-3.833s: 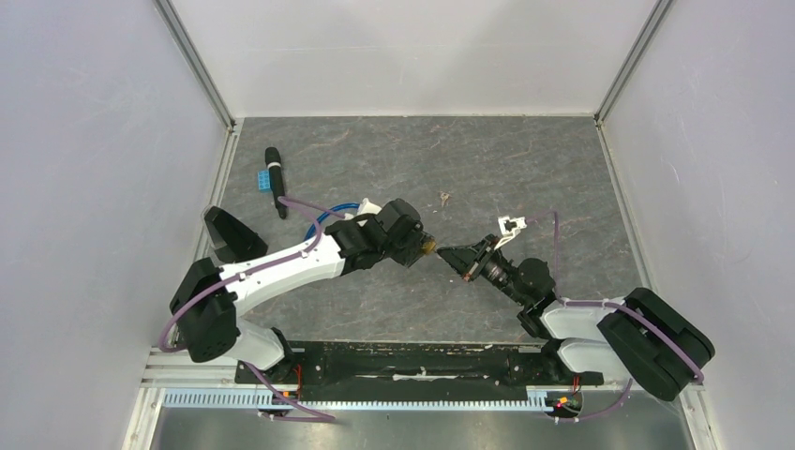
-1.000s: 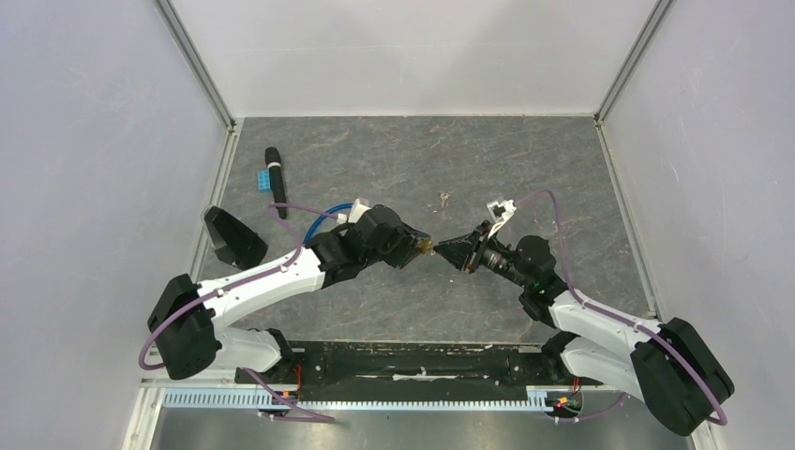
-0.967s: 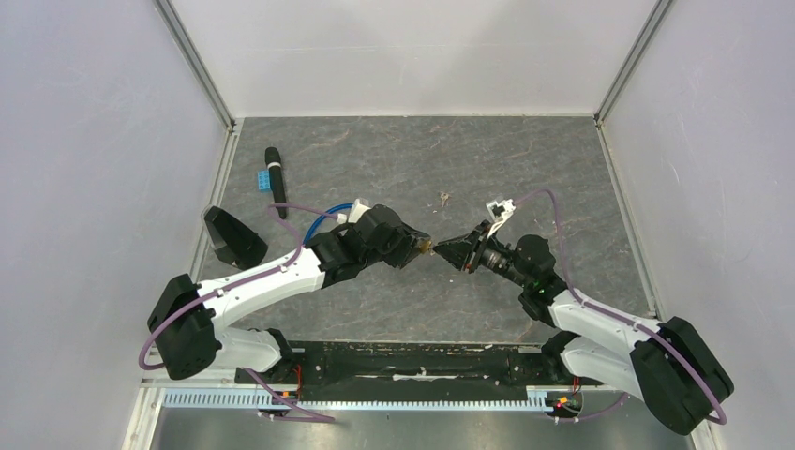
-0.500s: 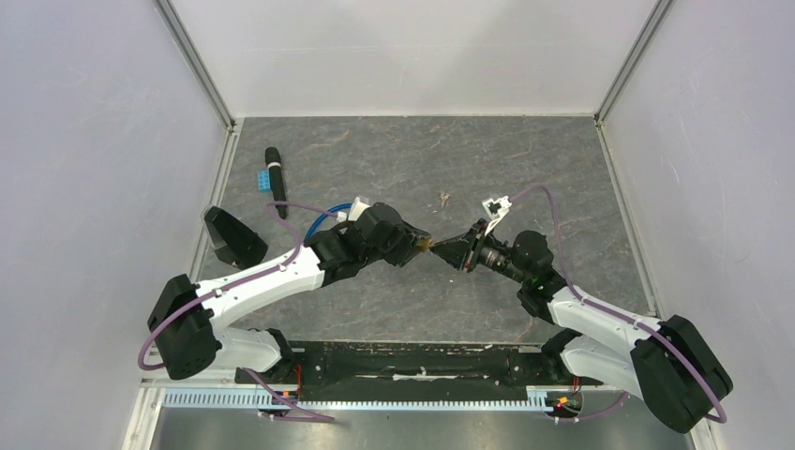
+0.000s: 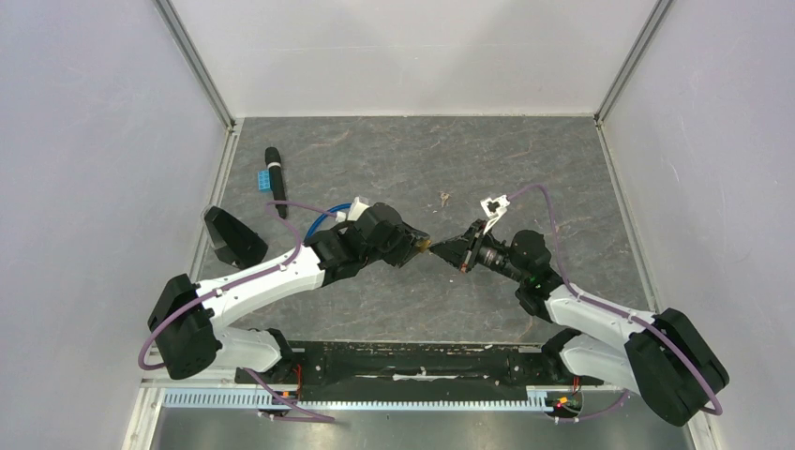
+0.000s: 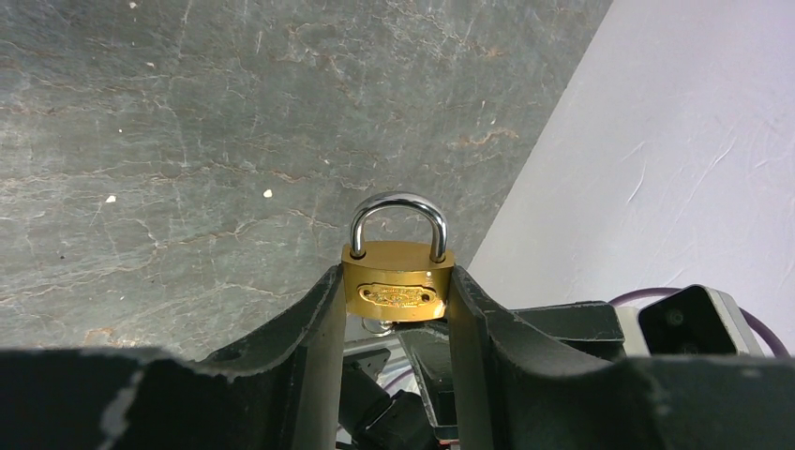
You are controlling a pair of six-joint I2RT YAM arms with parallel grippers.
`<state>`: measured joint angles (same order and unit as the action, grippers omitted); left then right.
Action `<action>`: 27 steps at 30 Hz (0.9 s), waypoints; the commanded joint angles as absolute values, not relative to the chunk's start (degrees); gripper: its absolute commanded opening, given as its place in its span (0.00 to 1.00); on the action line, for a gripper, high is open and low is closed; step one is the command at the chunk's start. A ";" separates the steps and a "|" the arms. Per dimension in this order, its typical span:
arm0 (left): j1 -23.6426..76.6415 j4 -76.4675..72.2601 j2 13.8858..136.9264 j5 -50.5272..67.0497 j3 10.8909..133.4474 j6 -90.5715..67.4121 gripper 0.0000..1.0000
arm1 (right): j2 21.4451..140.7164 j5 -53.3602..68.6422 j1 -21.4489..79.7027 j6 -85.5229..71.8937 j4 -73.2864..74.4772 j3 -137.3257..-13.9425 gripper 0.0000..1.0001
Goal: Unlock with the key
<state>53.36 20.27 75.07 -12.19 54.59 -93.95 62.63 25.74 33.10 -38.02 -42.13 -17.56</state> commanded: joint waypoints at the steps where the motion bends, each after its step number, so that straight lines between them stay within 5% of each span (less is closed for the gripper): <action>1: 53.43 18.24 74.88 -13.99 57.48 -89.93 0.02 | 63.80 26.19 32.96 -39.88 -46.46 -18.97 0.07; 13: 54.24 16.24 74.63 -15.12 57.28 -88.95 0.02 | 66.42 26.82 33.23 -43.69 -46.15 -19.75 0.00; 27: 55.17 -1.78 67.51 -15.02 47.06 -86.18 0.02 | 75.75 30.54 29.36 -72.60 -86.73 -13.01 0.00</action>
<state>54.13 10.00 71.66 -14.98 49.67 -90.24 73.87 27.81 29.98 -60.84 -67.88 -13.02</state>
